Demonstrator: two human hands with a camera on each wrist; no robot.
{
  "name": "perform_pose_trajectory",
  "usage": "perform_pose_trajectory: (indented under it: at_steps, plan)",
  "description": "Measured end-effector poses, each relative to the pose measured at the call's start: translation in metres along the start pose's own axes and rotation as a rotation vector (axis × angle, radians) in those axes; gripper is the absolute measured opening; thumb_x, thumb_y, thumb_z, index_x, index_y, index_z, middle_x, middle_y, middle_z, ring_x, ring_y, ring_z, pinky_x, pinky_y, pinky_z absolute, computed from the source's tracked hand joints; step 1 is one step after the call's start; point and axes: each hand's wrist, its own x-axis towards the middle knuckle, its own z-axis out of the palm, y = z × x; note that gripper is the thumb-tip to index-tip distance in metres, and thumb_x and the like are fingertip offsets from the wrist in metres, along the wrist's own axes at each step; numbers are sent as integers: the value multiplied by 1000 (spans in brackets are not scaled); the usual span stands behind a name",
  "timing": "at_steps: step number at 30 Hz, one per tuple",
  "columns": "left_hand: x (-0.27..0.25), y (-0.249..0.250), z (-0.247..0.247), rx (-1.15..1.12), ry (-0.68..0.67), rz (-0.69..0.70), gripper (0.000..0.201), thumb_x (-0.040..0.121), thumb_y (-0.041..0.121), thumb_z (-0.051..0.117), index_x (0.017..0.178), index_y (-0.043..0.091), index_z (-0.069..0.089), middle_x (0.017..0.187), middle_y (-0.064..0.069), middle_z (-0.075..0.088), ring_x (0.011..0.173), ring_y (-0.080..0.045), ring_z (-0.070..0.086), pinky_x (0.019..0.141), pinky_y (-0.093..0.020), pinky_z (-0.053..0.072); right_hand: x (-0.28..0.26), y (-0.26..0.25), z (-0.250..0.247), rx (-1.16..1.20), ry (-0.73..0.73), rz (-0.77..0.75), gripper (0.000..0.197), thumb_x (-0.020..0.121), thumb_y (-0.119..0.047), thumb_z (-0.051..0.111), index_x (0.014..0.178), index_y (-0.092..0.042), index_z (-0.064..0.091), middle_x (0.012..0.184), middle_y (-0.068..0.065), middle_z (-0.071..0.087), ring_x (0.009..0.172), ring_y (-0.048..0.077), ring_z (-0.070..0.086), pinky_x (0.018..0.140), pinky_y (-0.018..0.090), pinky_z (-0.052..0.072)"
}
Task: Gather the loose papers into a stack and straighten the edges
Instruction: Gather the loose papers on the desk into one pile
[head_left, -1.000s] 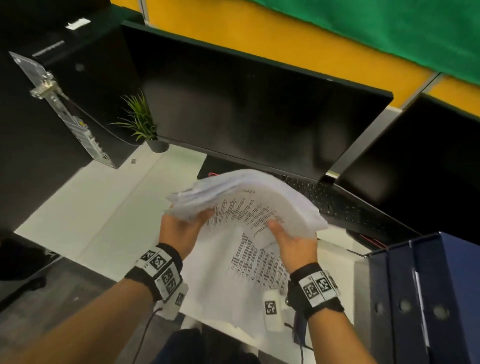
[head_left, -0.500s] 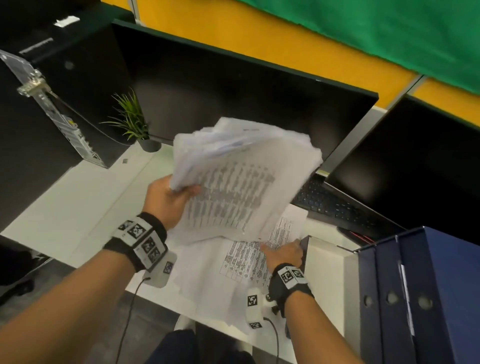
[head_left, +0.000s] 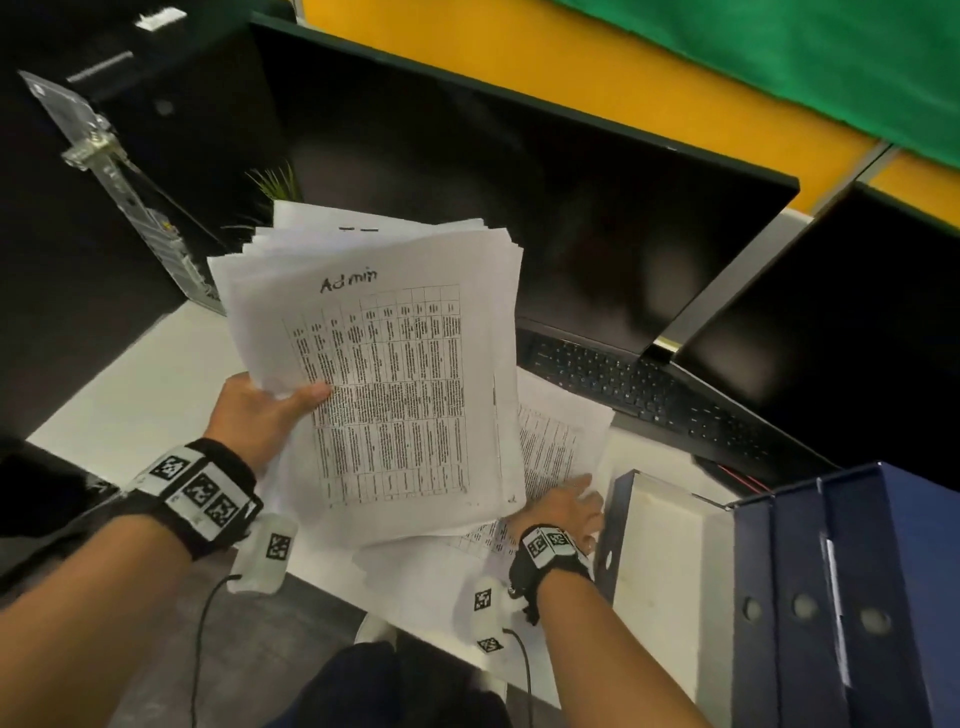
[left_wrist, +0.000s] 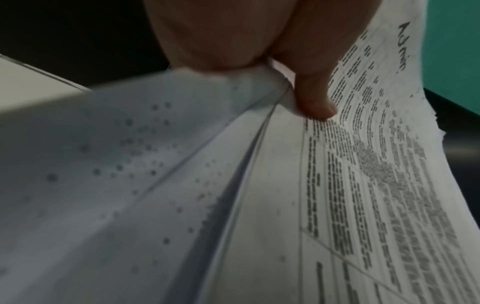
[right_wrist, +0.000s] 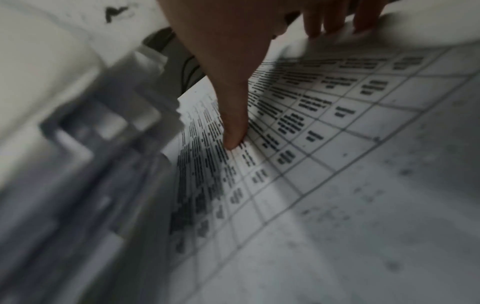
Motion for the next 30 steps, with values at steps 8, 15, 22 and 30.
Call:
perform_pose_trajectory:
  at_steps: [8,15,22,30]
  plan:
    - [-9,6,4,-6,-11,-19,43,83,13,76,125,6,65,99,1,73,82,-15,72,103,-52,48,4,-2,-4,160,-26,116,122,72,-24,83,153,-10,-7,152,20,29,136,38,35,108,54,34]
    - [-9,3,-8,8,-26,-58,45,84,15,75,127,9,62,100,3,72,95,-19,68,104,-54,46,-3,16,-31,474,-3,-78,42,82,-21,75,115,-3,58,111,20,68,96,32,67,81,37,56]
    - [7,-49,13,219,-151,-292,65,64,48,84,117,14,66,106,-7,73,98,-32,67,94,-52,52,-38,24,-166,329,280,-357,23,86,-33,71,92,-12,65,77,3,64,73,25,65,65,34,57]
    - [13,-78,66,539,-262,-363,73,77,46,79,120,-10,59,109,-29,65,109,-48,63,85,-46,53,-80,15,-258,673,295,-657,16,80,-24,78,92,-22,69,79,-10,65,71,2,63,63,23,51]
